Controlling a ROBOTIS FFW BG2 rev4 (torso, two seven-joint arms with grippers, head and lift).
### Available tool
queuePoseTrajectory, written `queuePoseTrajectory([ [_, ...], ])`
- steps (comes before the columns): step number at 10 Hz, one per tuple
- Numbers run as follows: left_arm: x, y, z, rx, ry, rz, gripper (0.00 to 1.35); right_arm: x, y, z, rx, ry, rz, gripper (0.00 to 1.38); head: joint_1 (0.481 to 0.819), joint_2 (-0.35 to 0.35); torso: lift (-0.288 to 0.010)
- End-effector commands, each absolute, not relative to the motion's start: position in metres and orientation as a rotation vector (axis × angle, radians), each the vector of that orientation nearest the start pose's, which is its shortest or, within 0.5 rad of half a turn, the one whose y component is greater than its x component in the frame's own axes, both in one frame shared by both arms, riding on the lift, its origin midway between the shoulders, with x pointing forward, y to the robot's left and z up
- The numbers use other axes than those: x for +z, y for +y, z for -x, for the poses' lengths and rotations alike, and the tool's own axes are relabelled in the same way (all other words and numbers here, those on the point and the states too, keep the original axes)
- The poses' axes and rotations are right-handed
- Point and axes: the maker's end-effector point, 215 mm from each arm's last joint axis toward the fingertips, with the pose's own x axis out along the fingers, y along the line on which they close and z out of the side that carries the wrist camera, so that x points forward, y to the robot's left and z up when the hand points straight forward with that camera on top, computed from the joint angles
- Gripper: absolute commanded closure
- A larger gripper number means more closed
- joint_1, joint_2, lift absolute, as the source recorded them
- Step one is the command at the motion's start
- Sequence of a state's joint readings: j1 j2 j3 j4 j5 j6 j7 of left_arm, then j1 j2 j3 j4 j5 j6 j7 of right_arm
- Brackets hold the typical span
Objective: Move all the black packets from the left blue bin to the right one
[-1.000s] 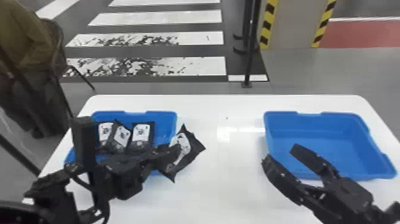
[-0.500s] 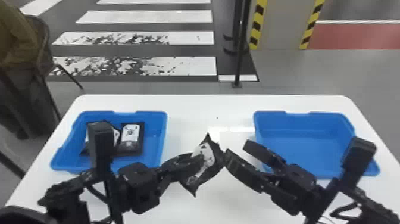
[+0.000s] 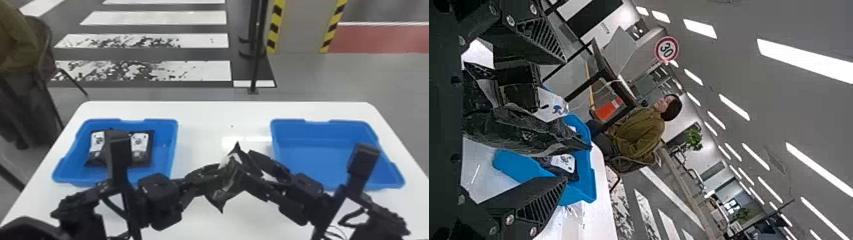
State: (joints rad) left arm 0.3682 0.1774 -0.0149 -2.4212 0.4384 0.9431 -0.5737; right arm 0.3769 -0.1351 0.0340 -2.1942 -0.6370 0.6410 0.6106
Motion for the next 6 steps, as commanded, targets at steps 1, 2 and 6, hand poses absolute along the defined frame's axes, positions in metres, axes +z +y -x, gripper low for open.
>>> queuePoseTrajectory([
  [1,-0.302,0.046,-0.367,-0.888,0.434,0.303,1.16,-0.301,-0.033,-0.387,0.922,0.284,-0.583,0.79,0.695,0.018,-0.14],
  [2,-0.301,0.047,-0.367,-0.886,0.431,0.302,1.16,-0.302,-0.032,-0.386,0.924,0.286,-0.581,1.3,0.695,0.018,-0.14],
  [6,-0.301,0.049,-0.369,-0.876,0.429,0.305,1.08,-0.301,-0.02,-0.379,0.952,0.278,-0.648,1.28,0.695,0.037,-0.14],
])
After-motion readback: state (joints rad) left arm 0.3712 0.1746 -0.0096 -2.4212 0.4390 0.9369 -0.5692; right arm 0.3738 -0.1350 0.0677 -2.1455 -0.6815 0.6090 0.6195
